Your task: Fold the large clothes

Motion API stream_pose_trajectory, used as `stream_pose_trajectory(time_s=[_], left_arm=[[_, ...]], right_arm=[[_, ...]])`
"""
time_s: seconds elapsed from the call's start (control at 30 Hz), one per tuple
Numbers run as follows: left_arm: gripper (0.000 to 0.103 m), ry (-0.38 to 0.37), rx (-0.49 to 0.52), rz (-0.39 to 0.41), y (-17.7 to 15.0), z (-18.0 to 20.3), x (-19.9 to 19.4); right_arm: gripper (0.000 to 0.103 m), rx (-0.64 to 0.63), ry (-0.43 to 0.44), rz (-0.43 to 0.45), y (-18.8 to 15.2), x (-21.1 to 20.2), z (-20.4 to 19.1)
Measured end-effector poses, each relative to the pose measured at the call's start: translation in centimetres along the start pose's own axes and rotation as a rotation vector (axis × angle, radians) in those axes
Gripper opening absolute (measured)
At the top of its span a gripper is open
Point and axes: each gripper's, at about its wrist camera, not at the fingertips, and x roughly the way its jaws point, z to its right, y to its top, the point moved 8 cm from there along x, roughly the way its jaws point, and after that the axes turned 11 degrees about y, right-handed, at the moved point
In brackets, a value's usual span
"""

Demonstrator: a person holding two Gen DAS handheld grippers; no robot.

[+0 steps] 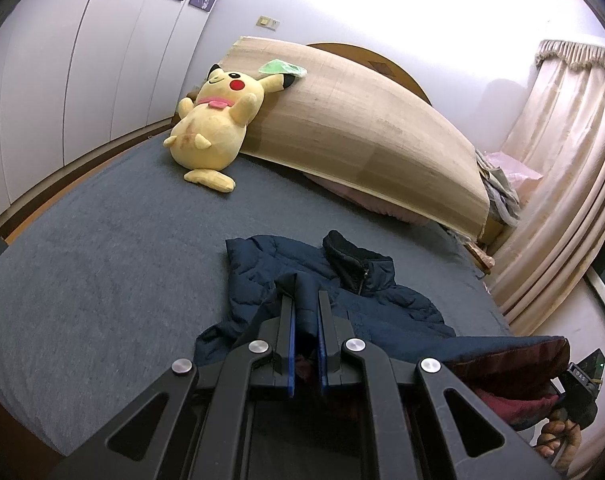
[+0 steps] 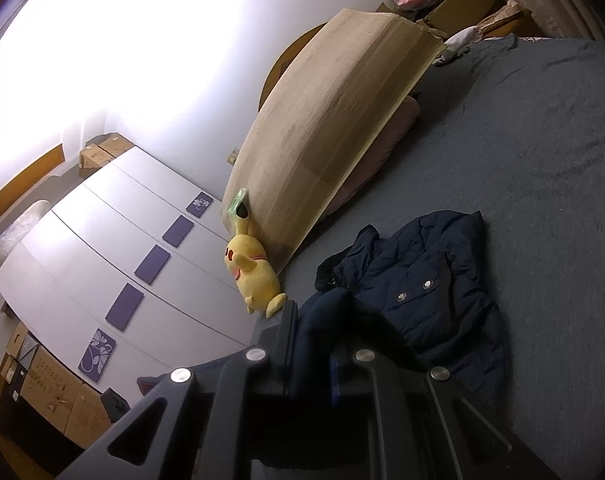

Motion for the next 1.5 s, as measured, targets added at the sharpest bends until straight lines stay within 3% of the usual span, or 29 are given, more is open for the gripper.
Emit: stream_pose_trajectory(time_s=[1.5], left_arm=[[0.009,0.030,0.077,-0.010,1.8,1.8,4.3]], right_arm=[[0.014,0.011,-0.060,0.016,1.4,2.2,1.4]])
